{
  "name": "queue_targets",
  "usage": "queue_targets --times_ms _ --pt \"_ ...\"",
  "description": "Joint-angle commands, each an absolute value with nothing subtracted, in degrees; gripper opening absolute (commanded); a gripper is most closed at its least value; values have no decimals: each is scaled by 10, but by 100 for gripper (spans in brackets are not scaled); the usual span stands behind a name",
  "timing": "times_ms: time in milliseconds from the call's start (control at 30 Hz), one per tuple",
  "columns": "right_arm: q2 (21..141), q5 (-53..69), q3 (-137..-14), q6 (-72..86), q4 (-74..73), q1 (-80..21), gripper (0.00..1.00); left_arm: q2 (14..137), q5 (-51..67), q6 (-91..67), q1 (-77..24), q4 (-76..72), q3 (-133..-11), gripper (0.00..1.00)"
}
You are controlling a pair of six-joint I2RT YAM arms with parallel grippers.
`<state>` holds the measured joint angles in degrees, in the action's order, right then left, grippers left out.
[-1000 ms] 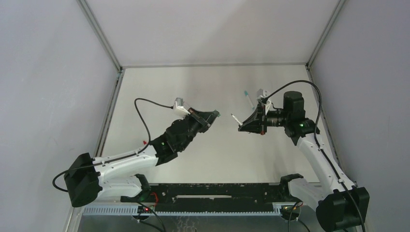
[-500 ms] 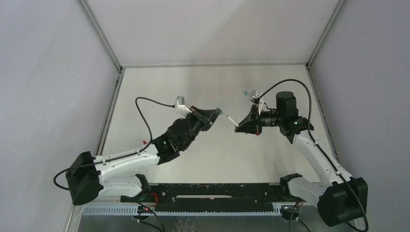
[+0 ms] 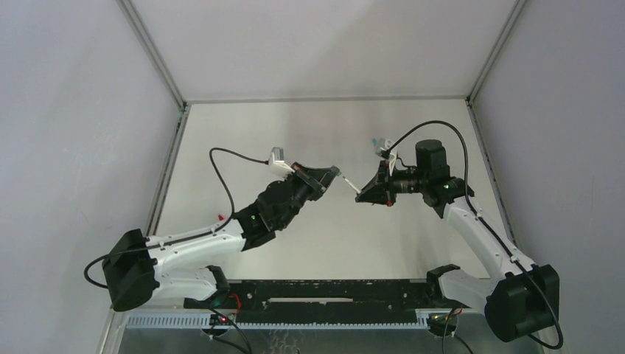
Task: Insert the pens into the pen caps
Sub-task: Insert the pen cap onto the pen.
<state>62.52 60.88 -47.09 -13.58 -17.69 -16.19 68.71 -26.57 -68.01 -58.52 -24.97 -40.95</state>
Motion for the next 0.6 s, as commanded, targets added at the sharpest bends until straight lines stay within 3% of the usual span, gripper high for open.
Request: queue_targets --times_ms 0,567 --pt "626 596 -471 -131 -160 -168 0 693 -255 -670 -589 -267 -449 0" --pt "624 596 -471 -152 -170 -171 0 695 -258 -668 -591 -271 -448 0"
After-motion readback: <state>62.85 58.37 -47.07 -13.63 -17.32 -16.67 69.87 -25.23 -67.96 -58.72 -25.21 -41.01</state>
